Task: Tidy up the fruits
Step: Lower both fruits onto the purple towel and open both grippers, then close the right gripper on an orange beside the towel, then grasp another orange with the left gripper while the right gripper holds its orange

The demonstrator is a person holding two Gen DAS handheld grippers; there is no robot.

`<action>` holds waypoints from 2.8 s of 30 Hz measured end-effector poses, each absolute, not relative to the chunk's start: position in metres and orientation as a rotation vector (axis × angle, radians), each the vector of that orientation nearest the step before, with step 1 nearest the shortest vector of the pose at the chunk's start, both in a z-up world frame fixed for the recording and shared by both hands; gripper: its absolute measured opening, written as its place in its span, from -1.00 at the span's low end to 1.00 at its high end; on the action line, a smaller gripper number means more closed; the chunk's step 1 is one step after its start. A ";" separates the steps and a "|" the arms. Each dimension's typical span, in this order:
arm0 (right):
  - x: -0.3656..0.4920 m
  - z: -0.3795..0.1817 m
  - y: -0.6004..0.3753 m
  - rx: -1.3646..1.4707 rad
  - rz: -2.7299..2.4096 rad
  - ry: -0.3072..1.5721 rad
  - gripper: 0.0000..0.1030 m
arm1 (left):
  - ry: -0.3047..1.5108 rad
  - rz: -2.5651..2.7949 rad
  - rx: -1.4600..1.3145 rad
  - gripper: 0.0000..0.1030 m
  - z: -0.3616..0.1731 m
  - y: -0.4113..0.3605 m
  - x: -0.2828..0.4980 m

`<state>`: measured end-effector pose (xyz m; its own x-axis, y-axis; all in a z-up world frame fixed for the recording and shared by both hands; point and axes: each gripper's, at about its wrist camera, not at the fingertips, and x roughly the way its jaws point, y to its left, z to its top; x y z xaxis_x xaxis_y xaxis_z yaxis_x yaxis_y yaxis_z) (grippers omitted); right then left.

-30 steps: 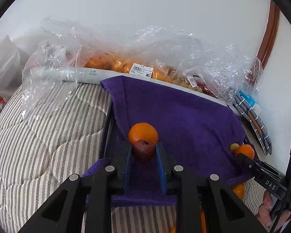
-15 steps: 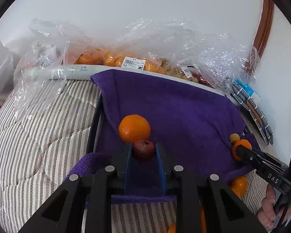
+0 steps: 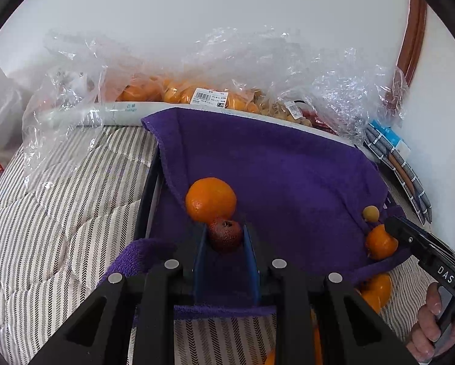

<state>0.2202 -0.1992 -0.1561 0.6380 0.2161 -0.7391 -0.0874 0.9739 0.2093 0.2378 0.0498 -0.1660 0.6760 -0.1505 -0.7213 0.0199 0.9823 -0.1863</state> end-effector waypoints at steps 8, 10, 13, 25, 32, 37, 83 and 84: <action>0.213 -0.152 -0.196 0.176 0.238 0.835 0.03 | 0.798 -0.111 -0.180 -0.34 -0.161 0.050 0.234; 0.211 -0.147 -0.195 0.183 0.244 0.805 0.03 | 0.789 -0.115 -0.183 -0.30 -0.159 0.051 0.232; 0.208 -0.140 -0.194 0.185 0.219 0.785 0.03 | 0.773 -0.122 -0.186 -0.29 -0.155 0.051 0.229; 0.157 -0.117 -0.190 0.159 0.262 0.758 0.24 | 0.687 -0.096 -0.184 -0.29 -0.146 0.049 0.207; 0.146 -0.125 -0.207 0.220 0.171 0.854 0.27 | 0.675 -0.098 -0.220 -0.29 -0.149 0.059 0.190; 0.133 -0.133 -0.205 0.191 0.178 0.884 0.19 | 0.682 -0.079 -0.238 -0.29 -0.152 0.071 0.166; 0.142 -0.172 -0.204 0.147 0.192 0.991 -0.38 | 0.903 -0.357 -0.246 -0.32 -0.173 0.043 0.149; 0.141 -0.172 -0.205 0.150 0.195 0.991 -0.38 | 0.906 -0.359 -0.246 -0.41 -0.174 0.042 0.149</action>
<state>0.1414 -0.2047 -0.1716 0.5329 0.2309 -0.8141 -0.0946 0.9723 0.2139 0.1493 0.0420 -0.1740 0.5639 -0.4037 -0.7204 0.1992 0.9131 -0.3557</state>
